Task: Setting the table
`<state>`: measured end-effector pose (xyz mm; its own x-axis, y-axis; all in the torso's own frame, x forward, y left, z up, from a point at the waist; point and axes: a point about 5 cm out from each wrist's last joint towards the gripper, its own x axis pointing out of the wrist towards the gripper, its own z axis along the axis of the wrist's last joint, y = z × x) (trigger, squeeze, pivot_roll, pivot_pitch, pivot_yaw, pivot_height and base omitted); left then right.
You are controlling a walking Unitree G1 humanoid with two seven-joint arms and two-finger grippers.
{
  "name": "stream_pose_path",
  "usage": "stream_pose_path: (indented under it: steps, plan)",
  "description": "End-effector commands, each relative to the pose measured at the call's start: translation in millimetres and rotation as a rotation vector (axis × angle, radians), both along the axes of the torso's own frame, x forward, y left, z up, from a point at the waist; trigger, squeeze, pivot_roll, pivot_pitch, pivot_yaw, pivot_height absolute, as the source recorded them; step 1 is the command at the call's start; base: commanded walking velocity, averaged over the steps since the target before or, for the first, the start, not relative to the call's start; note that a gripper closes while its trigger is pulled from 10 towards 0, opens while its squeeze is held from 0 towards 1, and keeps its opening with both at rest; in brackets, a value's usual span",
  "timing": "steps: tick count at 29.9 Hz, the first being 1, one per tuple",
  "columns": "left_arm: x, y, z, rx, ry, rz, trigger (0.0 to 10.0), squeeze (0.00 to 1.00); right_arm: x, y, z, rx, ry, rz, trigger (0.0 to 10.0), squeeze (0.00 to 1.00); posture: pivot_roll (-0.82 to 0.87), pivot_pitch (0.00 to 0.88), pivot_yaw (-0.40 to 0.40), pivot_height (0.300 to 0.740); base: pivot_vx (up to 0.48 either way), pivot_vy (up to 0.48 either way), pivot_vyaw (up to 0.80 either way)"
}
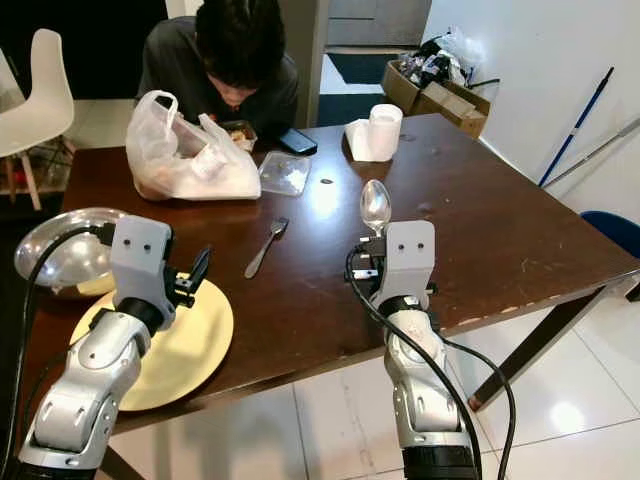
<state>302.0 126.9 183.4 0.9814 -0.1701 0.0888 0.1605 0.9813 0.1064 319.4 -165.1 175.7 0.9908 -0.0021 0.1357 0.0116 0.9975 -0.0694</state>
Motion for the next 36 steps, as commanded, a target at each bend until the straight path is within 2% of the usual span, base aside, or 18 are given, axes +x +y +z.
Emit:
stream_pose_path:
  steps: [1, 36]
  plan:
    - [-0.8, -1.3, -2.9, 0.001, 0.017, -0.004, 10.0, 0.0, -2.7, -6.0, -5.3, 0.021, 0.028, -0.024, 10.0, 0.0, -0.01, 0.0, 0.072, 0.74, 0.0, 0.0, -0.79]
    - [-1.4, -2.5, -6.2, 0.005, 0.027, 0.008, 10.0, 0.0, -2.6, -5.3, -5.9, 0.016, 0.045, -0.011, 10.0, 0.0, -0.01, 0.0, 0.065, 0.74, 0.0, 0.0, -0.79]
